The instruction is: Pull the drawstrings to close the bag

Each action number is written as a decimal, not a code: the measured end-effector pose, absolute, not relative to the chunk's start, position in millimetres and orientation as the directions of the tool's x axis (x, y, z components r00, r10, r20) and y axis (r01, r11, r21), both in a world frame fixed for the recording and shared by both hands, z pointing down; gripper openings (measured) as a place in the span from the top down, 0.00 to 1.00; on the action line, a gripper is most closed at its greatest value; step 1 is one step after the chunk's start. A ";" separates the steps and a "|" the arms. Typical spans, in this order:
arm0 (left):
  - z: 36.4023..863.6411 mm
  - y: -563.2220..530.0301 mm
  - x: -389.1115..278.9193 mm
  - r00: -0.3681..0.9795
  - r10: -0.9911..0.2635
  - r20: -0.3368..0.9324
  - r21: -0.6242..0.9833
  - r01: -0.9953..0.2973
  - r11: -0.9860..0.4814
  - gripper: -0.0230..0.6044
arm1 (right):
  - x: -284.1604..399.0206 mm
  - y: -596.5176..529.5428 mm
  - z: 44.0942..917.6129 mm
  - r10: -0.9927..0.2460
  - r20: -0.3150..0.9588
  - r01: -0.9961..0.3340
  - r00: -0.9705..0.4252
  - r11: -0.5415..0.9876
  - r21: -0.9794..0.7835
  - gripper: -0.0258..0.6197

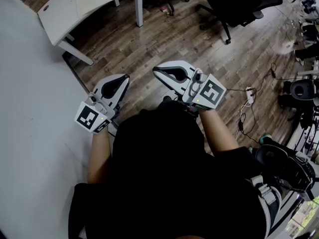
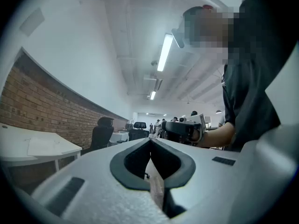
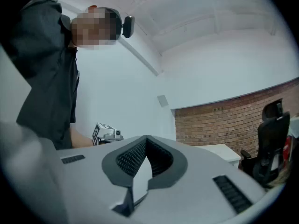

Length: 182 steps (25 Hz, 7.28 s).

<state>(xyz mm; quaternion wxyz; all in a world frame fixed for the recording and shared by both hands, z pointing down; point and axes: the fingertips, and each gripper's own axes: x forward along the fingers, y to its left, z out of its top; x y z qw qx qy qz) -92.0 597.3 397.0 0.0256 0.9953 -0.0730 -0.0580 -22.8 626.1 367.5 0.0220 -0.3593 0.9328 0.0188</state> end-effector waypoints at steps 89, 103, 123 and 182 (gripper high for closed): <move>598.7 -206.0 -146.8 0.707 -0.632 0.316 0.273 -0.706 -0.653 0.94 | 88.0 -274.4 618.4 -0.570 0.583 -0.454 -0.579 0.819 0.349 0.78; 623.2 -241.9 -141.9 0.620 -0.729 0.290 0.253 -0.784 -0.567 0.94 | 92.9 -320.0 662.5 -0.495 0.619 -0.181 -0.610 0.848 0.499 0.75; 628.3 -270.9 -138.4 0.627 -0.703 0.335 0.185 -0.776 -0.603 0.94 | 127.3 -345.1 676.4 -0.484 0.685 -0.555 -0.545 0.820 0.138 0.75; 688.8 -334.3 -219.0 0.415 -0.551 0.724 -0.152 -0.683 -0.714 0.81 | 120.4 -333.2 678.3 -0.464 0.700 -0.568 -0.542 0.817 0.102 0.89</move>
